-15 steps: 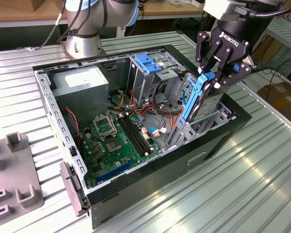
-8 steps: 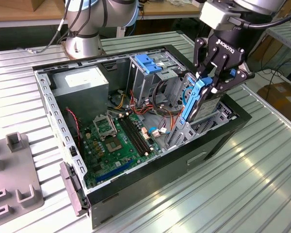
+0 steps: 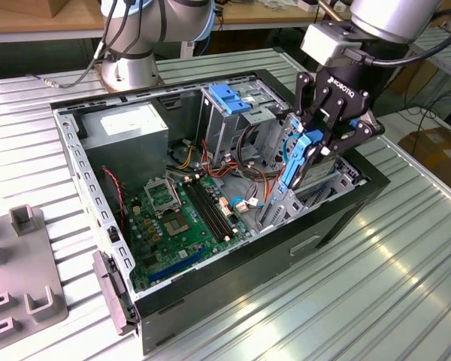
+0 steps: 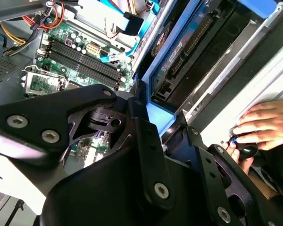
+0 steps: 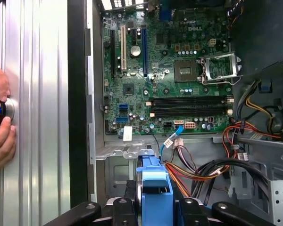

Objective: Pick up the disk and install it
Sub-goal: 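Insert the disk into the insertion slot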

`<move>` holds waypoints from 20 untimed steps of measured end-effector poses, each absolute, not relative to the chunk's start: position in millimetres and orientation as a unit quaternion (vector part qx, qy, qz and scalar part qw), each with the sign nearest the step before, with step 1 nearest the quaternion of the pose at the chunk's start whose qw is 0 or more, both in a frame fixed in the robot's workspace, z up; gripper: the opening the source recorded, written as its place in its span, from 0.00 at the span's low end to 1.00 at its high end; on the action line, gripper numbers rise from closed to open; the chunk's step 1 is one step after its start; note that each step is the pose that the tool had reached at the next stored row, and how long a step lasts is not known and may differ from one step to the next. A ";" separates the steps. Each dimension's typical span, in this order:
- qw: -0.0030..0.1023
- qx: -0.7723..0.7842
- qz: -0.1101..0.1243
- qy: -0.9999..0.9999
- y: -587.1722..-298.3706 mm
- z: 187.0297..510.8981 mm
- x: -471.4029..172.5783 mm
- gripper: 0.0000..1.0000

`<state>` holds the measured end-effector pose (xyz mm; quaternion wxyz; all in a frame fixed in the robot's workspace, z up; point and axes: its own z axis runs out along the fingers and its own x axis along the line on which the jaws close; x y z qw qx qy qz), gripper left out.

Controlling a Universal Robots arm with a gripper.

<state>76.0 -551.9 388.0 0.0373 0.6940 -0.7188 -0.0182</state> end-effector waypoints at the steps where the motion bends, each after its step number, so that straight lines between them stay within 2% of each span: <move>1: 0.037 0.694 -0.019 -0.719 -551.9 386.3 76.0 0.37; 12: 0.037 0.694 -0.019 -0.719 -552.5 384.5 75.9 0.37; 14: 0.037 0.694 -0.019 -0.719 -552.6 384.5 76.0 0.38; 15: 0.037 0.694 -0.019 -0.719 -552.7 384.5 76.0 0.44; 20: 0.037 0.694 -0.019 -0.719 -552.9 384.5 76.0 0.44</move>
